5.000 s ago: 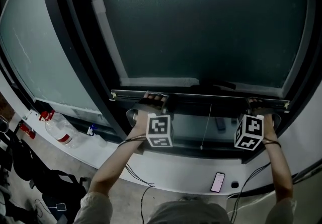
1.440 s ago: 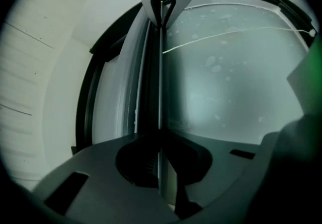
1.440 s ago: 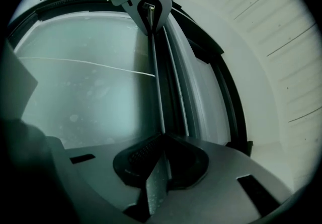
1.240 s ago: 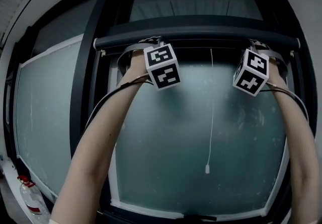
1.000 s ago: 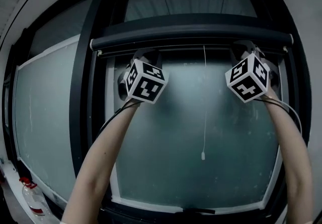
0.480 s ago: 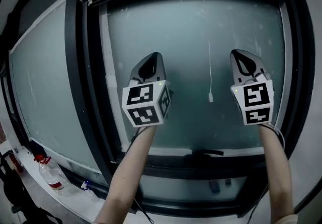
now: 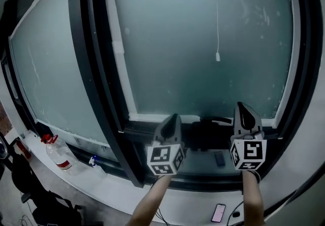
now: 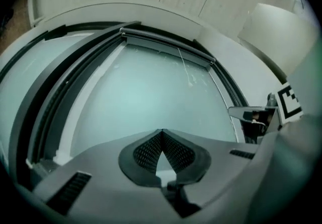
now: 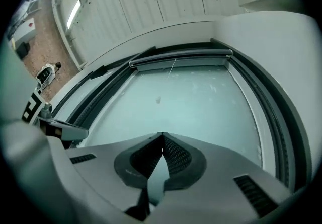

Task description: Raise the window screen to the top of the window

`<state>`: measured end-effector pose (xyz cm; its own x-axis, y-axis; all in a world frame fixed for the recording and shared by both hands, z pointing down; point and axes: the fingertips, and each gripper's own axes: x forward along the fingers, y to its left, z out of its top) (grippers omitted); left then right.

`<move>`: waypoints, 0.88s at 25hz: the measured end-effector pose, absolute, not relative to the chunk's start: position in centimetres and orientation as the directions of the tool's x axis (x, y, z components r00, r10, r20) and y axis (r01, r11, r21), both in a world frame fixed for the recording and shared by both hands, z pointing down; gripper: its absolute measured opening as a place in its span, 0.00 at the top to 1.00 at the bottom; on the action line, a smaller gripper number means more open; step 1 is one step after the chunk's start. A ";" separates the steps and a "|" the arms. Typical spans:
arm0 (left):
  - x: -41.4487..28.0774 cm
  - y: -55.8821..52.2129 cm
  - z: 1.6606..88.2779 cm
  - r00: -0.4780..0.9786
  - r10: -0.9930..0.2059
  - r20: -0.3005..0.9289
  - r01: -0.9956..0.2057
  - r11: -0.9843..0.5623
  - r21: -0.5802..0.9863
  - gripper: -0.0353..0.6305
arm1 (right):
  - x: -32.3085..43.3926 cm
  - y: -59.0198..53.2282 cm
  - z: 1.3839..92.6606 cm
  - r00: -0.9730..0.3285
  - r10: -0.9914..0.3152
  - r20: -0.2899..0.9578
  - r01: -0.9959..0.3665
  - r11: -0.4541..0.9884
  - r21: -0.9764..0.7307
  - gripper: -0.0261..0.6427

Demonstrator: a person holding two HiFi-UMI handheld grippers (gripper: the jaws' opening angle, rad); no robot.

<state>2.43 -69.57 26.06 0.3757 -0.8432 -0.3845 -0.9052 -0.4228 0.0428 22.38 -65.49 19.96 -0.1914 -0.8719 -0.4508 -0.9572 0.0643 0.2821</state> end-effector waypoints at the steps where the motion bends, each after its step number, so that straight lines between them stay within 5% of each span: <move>1: 2.0 -68.9 28.2 0.374 -0.854 -0.361 -0.905 -0.422 0.060 0.94 | 22.6 -65.1 22.1 -0.189 -0.885 -0.426 -0.959 0.074 0.273 0.95; 8: 0.6 -66.5 36.8 0.362 -0.905 -0.226 -0.925 -0.379 0.034 0.94 | 22.9 -63.5 33.0 -0.184 -0.953 -0.239 -0.964 0.128 0.234 0.95; 22: 3.3 -59.6 38.1 0.456 -0.871 -0.185 -0.888 -0.458 -0.033 0.94 | 21.2 -56.1 37.4 -0.133 -0.977 -0.165 -0.990 0.123 0.071 0.95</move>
<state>3.30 -59.55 38.07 0.4558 -0.8706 -0.1850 -0.8883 -0.4580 -0.0333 21.19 -56.09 37.44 -0.1334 -0.9773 -0.1649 -0.9898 0.1230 0.0715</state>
